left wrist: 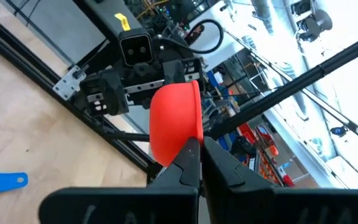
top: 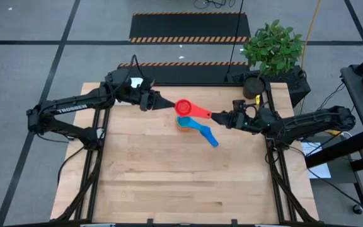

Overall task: Nest measuring cups in basket
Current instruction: Stack the red measuring cup into the light blue measuring cup

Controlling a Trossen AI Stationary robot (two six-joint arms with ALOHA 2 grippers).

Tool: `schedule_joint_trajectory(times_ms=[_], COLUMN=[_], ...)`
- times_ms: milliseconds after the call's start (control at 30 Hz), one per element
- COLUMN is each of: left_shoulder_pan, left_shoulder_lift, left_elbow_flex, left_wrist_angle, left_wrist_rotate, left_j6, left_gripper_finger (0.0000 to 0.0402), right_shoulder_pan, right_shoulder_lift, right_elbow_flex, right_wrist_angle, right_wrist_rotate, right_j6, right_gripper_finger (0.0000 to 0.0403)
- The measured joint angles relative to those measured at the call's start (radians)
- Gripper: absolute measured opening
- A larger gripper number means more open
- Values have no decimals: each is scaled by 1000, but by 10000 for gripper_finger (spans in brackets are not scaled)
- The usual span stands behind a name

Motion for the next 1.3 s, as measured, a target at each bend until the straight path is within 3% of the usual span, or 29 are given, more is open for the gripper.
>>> schedule_joint_trajectory(times_ms=[267, 767, 1100, 1300], left_shoulder_pan=[6, 6, 6, 6], left_shoulder_lift=[0, 0, 0, 16], left_elbow_flex=[0, 0, 0, 0], left_wrist_angle=[1, 0, -1, -7], left_wrist_rotate=[-11, -3, 21, 1], left_j6=[-29, -38, -38, -35], left_gripper_finger=[1, 1, 1, 1], right_shoulder_pan=[-1, -20, -27, -27], right_shoulder_lift=[0, 0, 0, 0], right_elbow_flex=[0, 0, 0, 0], right_wrist_angle=[50, 52, 51, 51], right_wrist_rotate=[44, 72, 70, 69], right_j6=[-76, -39, 8, -5], right_gripper_finger=[240, 242, 288, 291])
